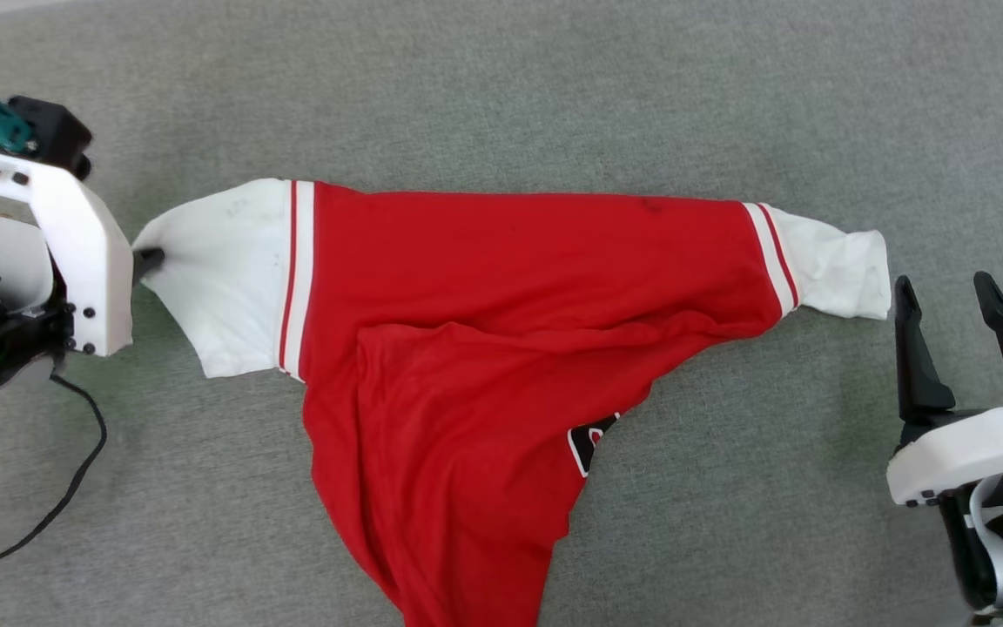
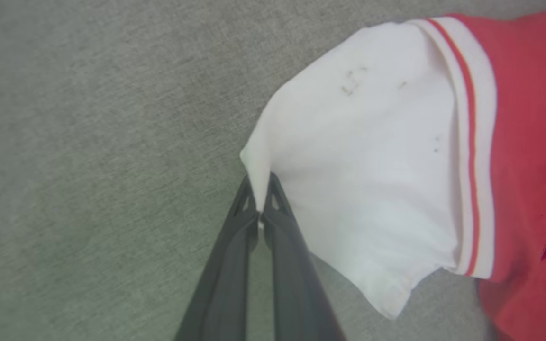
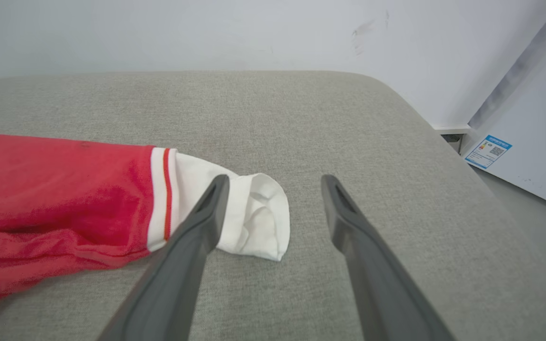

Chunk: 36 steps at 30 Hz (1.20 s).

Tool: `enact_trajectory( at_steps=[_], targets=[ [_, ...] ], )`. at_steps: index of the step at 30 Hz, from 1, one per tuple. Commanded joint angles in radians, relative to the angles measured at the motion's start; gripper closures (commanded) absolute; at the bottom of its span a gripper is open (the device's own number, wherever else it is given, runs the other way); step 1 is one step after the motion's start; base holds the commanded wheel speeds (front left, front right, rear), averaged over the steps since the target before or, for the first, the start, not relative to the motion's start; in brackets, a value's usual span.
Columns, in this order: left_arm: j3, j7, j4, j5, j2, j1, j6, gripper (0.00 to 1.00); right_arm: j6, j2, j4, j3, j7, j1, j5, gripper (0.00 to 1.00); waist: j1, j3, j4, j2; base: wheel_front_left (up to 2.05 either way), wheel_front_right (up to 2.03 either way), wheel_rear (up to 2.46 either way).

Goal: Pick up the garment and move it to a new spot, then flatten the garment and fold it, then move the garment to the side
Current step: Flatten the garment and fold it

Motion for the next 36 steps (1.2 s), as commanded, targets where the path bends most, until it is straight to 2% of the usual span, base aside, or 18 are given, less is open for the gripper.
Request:
enact_trajectory(
  at_steps=[1, 5, 11, 12, 16, 20, 27, 36],
  targets=[
    [0.009, -0.053, -0.010, -0.005, 0.004, 0.010, -0.001, 1.00, -0.001, -0.031, -0.002, 0.007, 0.036, -0.007, -0.001, 0.00, -0.0001, -0.024, 0.017, 0.0000, 0.00, 0.00, 0.00],
    [-0.002, -0.167, -0.072, -0.009, 0.022, 0.043, -0.001, 1.00, -0.001, -0.112, -0.022, 0.043, 0.175, -0.011, 0.038, 0.00, -0.0001, -0.055, 0.051, 0.0000, 0.00, 0.00, 0.00],
    [-0.025, -0.277, -0.230, -0.015, 0.073, 0.081, -0.001, 1.00, -0.001, -0.253, -0.061, 0.062, 0.511, -0.068, 0.146, 0.00, -0.0001, -0.078, 0.117, 0.0000, 0.00, 0.00, 0.00],
    [-0.025, -0.277, -0.230, -0.015, 0.073, 0.081, -0.001, 1.00, -0.001, -0.253, -0.061, 0.062, 0.511, -0.068, 0.146, 0.00, -0.0001, -0.078, 0.117, 0.0000, 0.00, 0.00, 0.00],
    [-0.031, -0.307, -0.350, -0.028, 0.096, 0.104, -0.001, 1.00, -0.001, -0.352, -0.057, 0.073, 0.747, -0.142, 0.197, 0.00, -0.0001, -0.072, 0.165, 0.0000, 0.00, 0.00, 0.00],
    [-0.042, -0.314, -0.454, -0.022, 0.097, 0.113, 0.001, 1.00, -0.001, -0.421, 0.005, 0.090, 0.884, -0.229, 0.231, 0.00, -0.0001, -0.052, 0.214, 0.0000, 0.00, 0.00, 0.00],
    [-0.061, -0.321, -0.571, 0.007, 0.077, 0.121, 0.022, 1.00, -0.001, -0.485, 0.164, 0.145, 0.970, -0.286, 0.226, 0.00, -0.0001, -0.020, 0.277, 0.0000, 0.00, 0.00, 0.00],
    [-0.074, -0.334, -0.619, 0.024, 0.070, 0.135, 0.033, 1.00, 0.000, -0.479, 0.320, 0.231, 0.962, -0.211, 0.251, 0.00, -0.0001, -0.008, 0.303, 0.0000, 0.00, 0.00, 0.00]
  ],
)
